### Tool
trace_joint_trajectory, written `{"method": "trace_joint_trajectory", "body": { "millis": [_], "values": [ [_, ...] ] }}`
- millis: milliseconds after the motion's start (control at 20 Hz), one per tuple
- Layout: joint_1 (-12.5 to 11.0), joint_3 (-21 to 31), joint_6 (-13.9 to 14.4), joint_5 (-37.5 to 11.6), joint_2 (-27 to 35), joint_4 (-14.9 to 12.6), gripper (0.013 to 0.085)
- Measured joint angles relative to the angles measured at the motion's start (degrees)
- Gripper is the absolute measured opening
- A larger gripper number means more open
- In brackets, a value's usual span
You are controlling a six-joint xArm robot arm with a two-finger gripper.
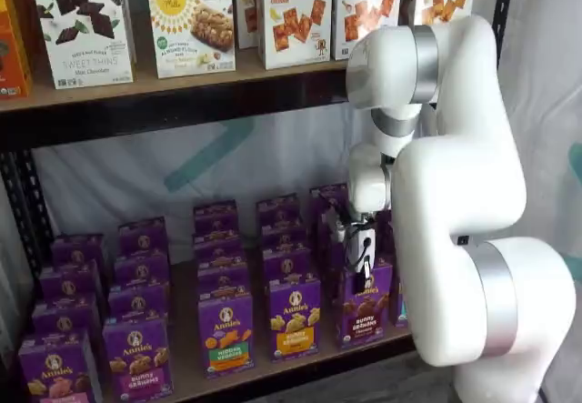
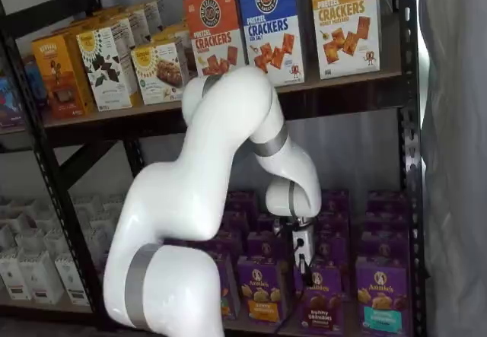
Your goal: Pick up the purple box with a brown patch in the center, on the bottom shelf, the fifth box from the left
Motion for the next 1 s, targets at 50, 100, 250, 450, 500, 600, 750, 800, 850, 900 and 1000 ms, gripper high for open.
{"method": "trace_joint_trajectory", "body": {
  "millis": [50,100,250,450,500,600,750,800,850,900,1000],
  "values": [
    [-0.12,1.75,0.24,-0.78,-1.12,-0.38,0.029],
    [-0.3,3.9,0.73,-2.08,-2.44,-1.1,0.029],
    [-0.76,9.73,1.39,-3.7,-6.68,-2.31,0.029],
    [-0.95,16.18,1.68,-4.27,-12.09,-2.83,0.029],
    [-0.95,17.6,1.96,-4.32,-13.32,-3.12,0.029],
    [-0.96,21.06,3.0,-4.49,-16.37,-4.21,0.029],
    [-0.91,25.12,4.92,-4.5,-20.03,-6.17,0.029],
    [-0.89,26.39,5.44,-4.49,-21.2,-6.68,0.029],
    [-0.86,27.55,5.84,-4.42,-22.31,-7.07,0.029],
    [-0.82,28.81,6.2,-4.33,-23.54,-7.41,0.029],
    [-0.76,30.99,6.92,-4.14,-25.74,-8.11,0.029]
  ]
}}
